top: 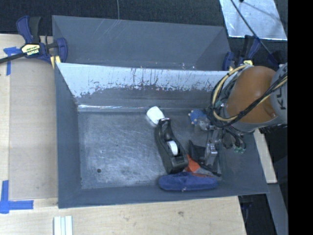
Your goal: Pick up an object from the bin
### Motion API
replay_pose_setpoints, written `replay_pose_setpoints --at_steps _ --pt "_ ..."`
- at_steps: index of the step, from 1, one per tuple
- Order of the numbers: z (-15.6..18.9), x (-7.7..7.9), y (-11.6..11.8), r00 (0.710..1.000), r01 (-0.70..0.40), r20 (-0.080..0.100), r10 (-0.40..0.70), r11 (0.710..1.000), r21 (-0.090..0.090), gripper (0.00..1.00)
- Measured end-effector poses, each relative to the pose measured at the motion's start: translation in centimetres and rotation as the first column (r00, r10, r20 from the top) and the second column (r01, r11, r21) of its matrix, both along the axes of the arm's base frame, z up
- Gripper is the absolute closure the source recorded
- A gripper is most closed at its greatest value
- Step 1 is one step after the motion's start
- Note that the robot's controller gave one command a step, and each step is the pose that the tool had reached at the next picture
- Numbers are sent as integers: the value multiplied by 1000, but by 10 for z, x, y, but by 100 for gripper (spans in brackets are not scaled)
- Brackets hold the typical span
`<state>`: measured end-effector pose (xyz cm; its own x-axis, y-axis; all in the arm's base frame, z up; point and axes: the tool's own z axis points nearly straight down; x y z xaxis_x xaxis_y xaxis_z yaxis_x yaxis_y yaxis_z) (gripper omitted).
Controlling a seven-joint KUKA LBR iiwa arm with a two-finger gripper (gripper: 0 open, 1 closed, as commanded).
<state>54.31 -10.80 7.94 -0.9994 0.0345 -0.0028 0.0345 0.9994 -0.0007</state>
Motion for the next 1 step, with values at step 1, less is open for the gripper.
replay_pose_setpoints --at_steps 1 --pt "0 0 0 1000 0 0 0 1000 0 100"
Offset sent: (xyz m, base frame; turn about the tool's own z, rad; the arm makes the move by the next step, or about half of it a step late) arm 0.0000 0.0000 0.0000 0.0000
